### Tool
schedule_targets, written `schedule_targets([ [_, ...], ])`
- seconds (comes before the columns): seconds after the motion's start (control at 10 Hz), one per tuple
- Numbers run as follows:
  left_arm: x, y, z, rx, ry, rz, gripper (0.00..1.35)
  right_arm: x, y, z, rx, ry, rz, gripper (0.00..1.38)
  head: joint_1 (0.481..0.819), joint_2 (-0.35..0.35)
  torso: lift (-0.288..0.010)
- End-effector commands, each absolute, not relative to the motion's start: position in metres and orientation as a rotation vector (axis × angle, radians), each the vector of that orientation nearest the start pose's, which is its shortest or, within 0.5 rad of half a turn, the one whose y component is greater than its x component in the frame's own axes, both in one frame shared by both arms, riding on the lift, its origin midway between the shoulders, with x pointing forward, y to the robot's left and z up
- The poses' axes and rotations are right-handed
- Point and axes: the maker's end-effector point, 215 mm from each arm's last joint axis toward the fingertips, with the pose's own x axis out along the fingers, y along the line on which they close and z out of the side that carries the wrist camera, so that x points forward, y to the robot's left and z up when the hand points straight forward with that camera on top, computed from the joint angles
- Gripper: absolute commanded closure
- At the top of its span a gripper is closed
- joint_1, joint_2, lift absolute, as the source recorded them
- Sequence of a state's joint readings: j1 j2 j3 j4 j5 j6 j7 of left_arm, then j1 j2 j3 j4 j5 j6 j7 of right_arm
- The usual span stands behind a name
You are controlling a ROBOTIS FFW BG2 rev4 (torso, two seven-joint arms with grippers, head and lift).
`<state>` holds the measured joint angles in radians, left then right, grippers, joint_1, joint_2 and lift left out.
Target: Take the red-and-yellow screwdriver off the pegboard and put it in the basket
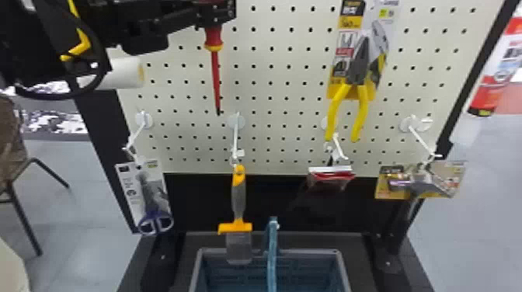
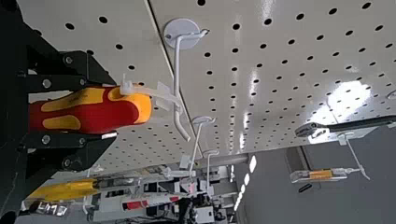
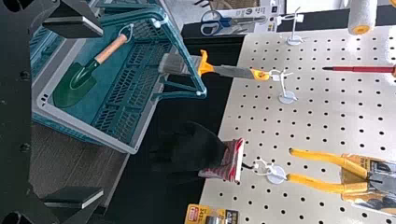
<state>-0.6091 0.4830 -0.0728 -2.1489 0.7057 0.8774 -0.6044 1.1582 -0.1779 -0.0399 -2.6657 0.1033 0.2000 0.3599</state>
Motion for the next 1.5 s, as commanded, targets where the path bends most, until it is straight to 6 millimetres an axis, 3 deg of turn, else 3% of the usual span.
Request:
schedule_targets([
  [0.0, 0.515, 0.076, 0.032, 0.136, -0.148, -1.044, 1.18, 0.261, -0.151, -0.305, -0.184, 0.292, 0.482, 0.11, 0.549, 0.000, -0.100],
  [0.5, 0.515, 0.077, 0.031, 0.133, -0.146, -1.040, 1.18, 0.262, -0.150, -0.304, -0.190, 0.284, 0.486, 0.11, 0.549, 0.000, -0.100],
  [1.0, 0.511, 0.078, 0.042, 0.146, -0.169, -1.032, 1.18, 0.262, -0.150, -0.305, -0.189, 0.287, 0.489, 0.11, 0.549, 0.000, -0.100],
  [1.4, 0.488, 0.077, 0.051, 0.153, -0.196, -1.015, 1.18, 0.261, -0.149, -0.304, -0.193, 0.289, 0.497, 0.10, 0.549, 0.000, -0.100],
])
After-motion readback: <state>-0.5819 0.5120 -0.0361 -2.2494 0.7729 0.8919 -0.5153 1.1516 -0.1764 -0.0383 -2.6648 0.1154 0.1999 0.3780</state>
